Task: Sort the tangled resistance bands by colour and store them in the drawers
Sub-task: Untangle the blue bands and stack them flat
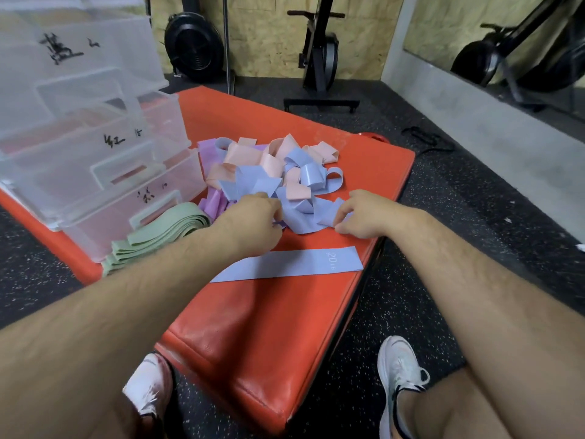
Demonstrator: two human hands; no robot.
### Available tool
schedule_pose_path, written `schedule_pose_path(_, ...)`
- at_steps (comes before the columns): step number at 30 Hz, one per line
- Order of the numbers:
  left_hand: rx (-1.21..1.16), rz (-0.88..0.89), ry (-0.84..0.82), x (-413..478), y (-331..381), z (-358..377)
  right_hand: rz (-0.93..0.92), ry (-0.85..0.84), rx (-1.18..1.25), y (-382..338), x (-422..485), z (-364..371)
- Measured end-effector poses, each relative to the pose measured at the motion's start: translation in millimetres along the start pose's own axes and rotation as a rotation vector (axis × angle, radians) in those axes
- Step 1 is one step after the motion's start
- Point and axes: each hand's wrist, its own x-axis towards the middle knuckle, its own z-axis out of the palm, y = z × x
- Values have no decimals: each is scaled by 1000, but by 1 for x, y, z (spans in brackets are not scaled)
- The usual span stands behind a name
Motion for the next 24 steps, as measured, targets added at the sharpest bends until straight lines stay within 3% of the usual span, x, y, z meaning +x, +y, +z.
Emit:
schedule_pose_path(3,-14,29,-8,10,9,1,-6,-83,-41,6,3,1)
schedule_pose_path(8,-113,31,28,12,13,-4,-89,314,160,6,-4,-19)
schedule_pose_path(11,-250,-11,89,13,16,-12,-178,463,380,-6,-17,-32)
schedule_pose_path(18,-780,-72,160,1,30,-32,-405,583,728,-41,-48,-57)
schedule_pose_path(24,-977,-109,213,6,27,-35,-458,604,908,-53,-55,-61)
